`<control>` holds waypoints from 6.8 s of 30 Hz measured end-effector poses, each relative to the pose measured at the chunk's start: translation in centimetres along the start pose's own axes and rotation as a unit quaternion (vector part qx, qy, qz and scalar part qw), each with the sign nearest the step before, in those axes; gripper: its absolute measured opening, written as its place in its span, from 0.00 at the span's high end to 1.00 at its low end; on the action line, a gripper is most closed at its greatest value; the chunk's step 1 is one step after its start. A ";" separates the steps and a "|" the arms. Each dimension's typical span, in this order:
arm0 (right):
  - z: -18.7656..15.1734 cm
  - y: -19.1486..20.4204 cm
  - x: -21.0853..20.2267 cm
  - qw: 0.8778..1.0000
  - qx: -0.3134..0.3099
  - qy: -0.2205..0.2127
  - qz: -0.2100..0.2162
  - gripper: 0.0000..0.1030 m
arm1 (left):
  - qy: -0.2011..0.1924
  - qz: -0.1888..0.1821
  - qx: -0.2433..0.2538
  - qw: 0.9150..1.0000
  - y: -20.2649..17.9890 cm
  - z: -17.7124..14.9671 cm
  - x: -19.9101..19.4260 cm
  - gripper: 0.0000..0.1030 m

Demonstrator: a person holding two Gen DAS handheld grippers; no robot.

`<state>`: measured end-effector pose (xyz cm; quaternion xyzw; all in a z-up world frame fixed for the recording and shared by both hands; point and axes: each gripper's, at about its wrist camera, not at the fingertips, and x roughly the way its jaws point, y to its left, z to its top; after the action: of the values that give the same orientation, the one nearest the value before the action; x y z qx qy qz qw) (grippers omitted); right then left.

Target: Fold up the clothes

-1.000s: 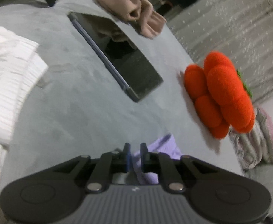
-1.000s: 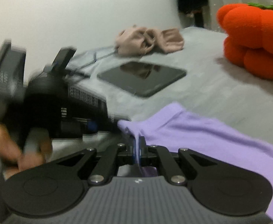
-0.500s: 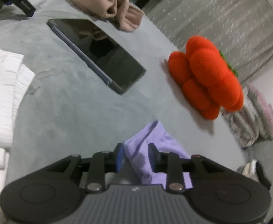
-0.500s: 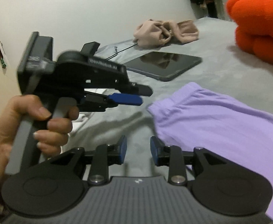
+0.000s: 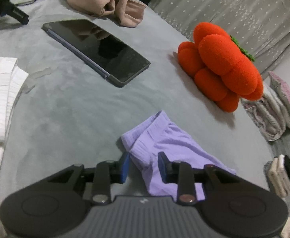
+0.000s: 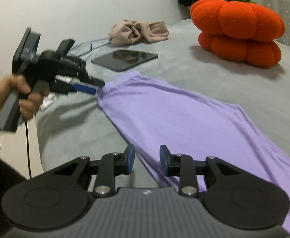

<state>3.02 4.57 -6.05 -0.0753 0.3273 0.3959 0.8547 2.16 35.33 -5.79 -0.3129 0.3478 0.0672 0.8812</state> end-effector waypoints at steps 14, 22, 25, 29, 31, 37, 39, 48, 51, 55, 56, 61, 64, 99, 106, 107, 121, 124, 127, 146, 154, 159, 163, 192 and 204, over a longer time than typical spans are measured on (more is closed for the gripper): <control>-1.5 -0.1 -0.6 0.999 -0.035 -0.010 0.001 0.99 | -0.069 0.038 0.028 0.997 -0.3 -0.2 -0.4 0.94; -2.2 0.4 0.9 0.999 -0.029 0.015 0.011 0.91 | -0.057 0.091 0.072 0.992 -0.6 -0.9 0.2 0.70; -1.5 0.1 0.0 1.000 -0.010 0.017 0.019 0.88 | -0.087 0.094 0.085 0.988 -1.5 -0.9 -0.9 0.66; -0.9 -0.9 -1.5 1.000 0.006 0.011 0.012 0.75 | -0.113 0.069 0.101 0.986 -3.1 -0.9 -1.5 0.64; -0.7 -1.9 -2.4 1.000 0.016 0.000 0.003 0.66 | -0.109 0.054 0.113 0.986 -4.1 -1.0 -1.0 0.63; -0.9 -5.2 -4.1 0.999 0.037 -0.008 -0.035 0.66 | -0.083 0.047 0.154 0.983 -6.2 -1.3 2.1 0.69; -1.2 -6.3 -4.7 0.998 0.048 -0.015 -0.045 0.66 | -0.078 0.053 0.169 0.981 -6.7 -1.3 3.2 0.74; -2.1 -10.3 -5.5 0.993 0.081 -0.022 -0.088 0.66 | -0.072 0.106 0.232 0.964 -8.1 -1.2 8.1 0.97; -2.3 -11.8 -6.1 0.990 0.094 -0.022 -0.104 0.66 | -0.074 0.112 0.233 0.963 -9.0 -1.3 7.7 0.96; -2.6 -13.7 -7.5 0.988 0.100 -0.019 -0.119 0.66 | -0.074 0.098 0.242 0.962 -10.4 -1.6 7.0 0.74; -2.7 -14.1 -7.8 0.987 0.101 -0.018 -0.121 0.66 | -0.074 0.090 0.244 0.963 -10.9 -1.9 6.8 0.73; -3.5 -15.5 -8.5 0.985 0.110 0.003 -0.133 0.66 | -0.058 0.036 0.270 0.961 -13.8 -3.1 5.9 0.67; -3.6 -16.1 -8.8 0.984 0.118 0.016 -0.131 0.66 | -0.037 0.010 0.295 0.955 -16.2 -4.2 6.2 0.64; -4.8 -15.8 -10.0 0.990 0.034 0.024 -0.133 0.97 | -0.035 -0.025 0.314 0.948 -21.8 -8.3 11.0 1.00; -4.4 -15.6 -10.1 0.984 0.008 -0.002 -0.180 0.98 | -0.074 -0.030 0.289 0.954 -21.6 -8.0 10.5 1.00; -4.4 -15.6 -10.0 0.983 0.007 -0.002 -0.185 0.98 | -0.077 -0.030 0.287 0.954 -21.6 -8.0 10.6 1.00; -5.8 -17.1 -6.5 0.976 0.018 0.025 -0.215 0.96 | -0.061 0.024 0.330 0.942 -22.4 -9.3 13.1 0.99; -5.8 -16.9 -7.3 0.975 0.031 0.017 -0.218 0.86 | -0.059 0.026 0.331 0.941 -22.7 -9.4 12.5 0.87; -5.9 -16.7 -8.6 0.974 0.039 0.010 -0.224 0.75 | -0.057 0.022 0.329 0.942 -22.9 -9.4 11.7 0.65; -8.0 -17.4 -15.5 0.955 0.097 0.022 -0.280 0.65 | 0.000 -0.054 0.323 0.945 -26.1 -13.0 7.2 0.40; -9.3 -18.9 -19.6 0.946 0.157 0.026 -0.283 0.65 | 0.029 -0.132 0.374 0.918 -29.2 -15.9 5.6 0.40; -9.9 -19.8 -21.9 0.939 0.186 0.024 -0.286 0.65 | 0.047 -0.167 0.401 0.900 -31.2 -17.8 5.3 0.40; -10.6 -20.7 -22.8 0.934 0.218 0.020 -0.284 0.65 | 0.072 -0.206 0.414 0.884 -32.7 -19.4 5.3 0.41; -11.6 -22.3 -20.1 0.926 0.217 0.044 -0.305 0.97 | 0.149 -0.278 0.473 0.823 -36.5 -27.7 5.9 0.94; -8.1 -20.6 -24.3 0.916 0.183 -0.106 -0.342 0.98 | 0.053 -0.327 0.405 0.852 -35.6 -24.5 3.6 0.95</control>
<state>2.44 -27.78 0.02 0.0172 0.2556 0.0184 0.9665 2.84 -7.99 -3.90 -0.0267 0.2677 -0.3888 0.8812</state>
